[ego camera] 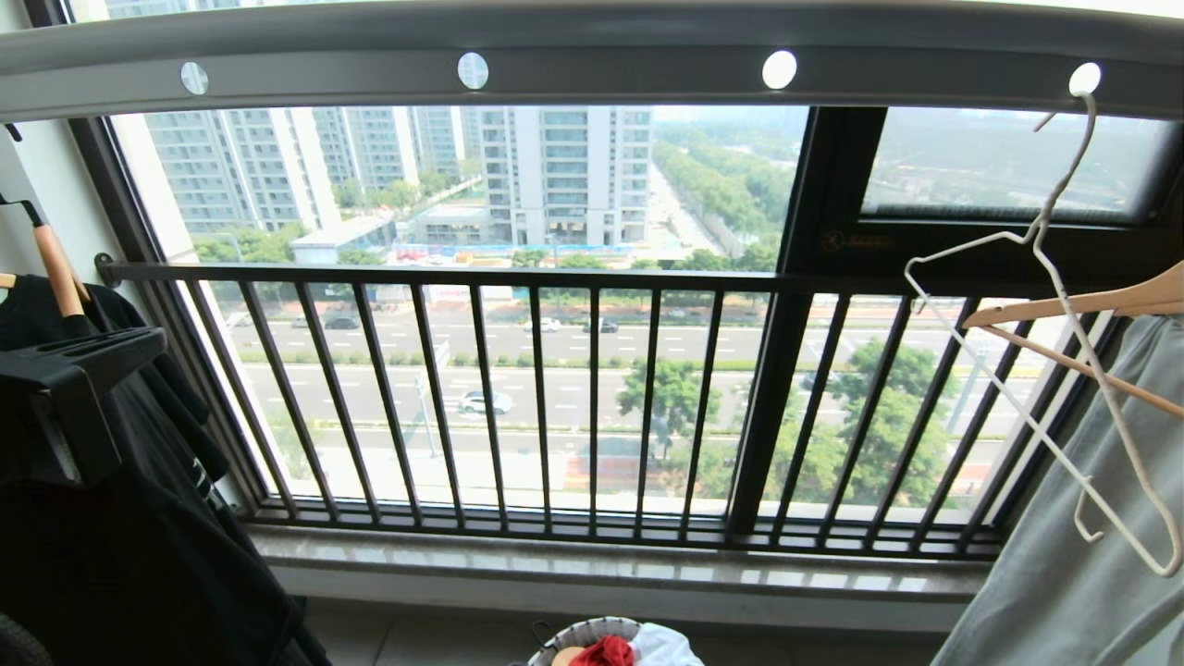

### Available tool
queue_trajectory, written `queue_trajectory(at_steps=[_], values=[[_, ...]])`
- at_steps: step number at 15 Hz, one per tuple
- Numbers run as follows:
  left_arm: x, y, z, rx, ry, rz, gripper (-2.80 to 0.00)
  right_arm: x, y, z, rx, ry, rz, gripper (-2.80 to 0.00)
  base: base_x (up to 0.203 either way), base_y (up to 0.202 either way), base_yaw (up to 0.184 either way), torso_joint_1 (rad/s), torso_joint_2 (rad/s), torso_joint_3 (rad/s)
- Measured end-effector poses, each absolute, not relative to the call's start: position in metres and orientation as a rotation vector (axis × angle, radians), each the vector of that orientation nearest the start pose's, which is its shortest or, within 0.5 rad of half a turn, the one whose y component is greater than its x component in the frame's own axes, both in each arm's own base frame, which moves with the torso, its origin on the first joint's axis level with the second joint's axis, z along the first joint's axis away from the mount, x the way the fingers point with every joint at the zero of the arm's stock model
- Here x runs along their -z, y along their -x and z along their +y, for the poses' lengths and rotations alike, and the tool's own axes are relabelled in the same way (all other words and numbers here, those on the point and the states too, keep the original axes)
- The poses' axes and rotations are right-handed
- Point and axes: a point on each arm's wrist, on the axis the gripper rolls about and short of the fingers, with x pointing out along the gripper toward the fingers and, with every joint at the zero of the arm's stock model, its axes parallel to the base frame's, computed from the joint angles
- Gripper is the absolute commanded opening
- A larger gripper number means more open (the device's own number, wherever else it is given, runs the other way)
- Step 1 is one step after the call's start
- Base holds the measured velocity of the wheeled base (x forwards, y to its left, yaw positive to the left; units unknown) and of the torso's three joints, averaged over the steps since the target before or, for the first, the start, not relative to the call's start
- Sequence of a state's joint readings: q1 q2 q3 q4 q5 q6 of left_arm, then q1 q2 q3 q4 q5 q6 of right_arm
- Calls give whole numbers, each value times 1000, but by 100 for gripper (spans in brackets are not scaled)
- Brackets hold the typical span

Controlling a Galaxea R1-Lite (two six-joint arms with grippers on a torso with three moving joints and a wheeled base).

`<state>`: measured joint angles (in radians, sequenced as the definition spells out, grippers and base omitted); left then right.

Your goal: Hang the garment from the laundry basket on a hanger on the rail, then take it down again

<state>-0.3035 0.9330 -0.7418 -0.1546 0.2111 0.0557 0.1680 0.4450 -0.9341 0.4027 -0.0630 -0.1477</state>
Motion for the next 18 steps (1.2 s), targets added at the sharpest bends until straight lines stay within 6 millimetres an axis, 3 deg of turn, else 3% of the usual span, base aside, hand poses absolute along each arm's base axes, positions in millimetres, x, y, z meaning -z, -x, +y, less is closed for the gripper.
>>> queue_trajectory(at_steps=[3, 6, 10, 12, 14, 18], values=[[-274, -64, -12, 42, -46, -28, -280, -271, 68, -14, -64, 128, -118, -280, 0, 0, 0, 0, 0, 0], [-254, -26, 2, -91, -41, -29, -280, -259, 78, -19, 99, 85, -131, -280, 0, 0, 0, 0, 0, 0], [-225, 9, 5, -274, -84, -61, -280, -263, 80, -16, 225, 109, -131, -280, 0, 0, 0, 0, 0, 0], [-205, 17, 4, -291, -104, -57, -280, -264, 80, -9, 296, 122, -117, -280, 0, 0, 0, 0, 0, 0], [-185, 17, 4, -292, -94, -45, -280, -253, 79, -4, 254, 132, -107, -280, 0, 0, 0, 0, 0, 0], [-157, 10, 1, -147, -74, -58, -280, -205, 71, -2, 103, 143, -44, -280, 0, 0, 0, 0, 0, 0]])
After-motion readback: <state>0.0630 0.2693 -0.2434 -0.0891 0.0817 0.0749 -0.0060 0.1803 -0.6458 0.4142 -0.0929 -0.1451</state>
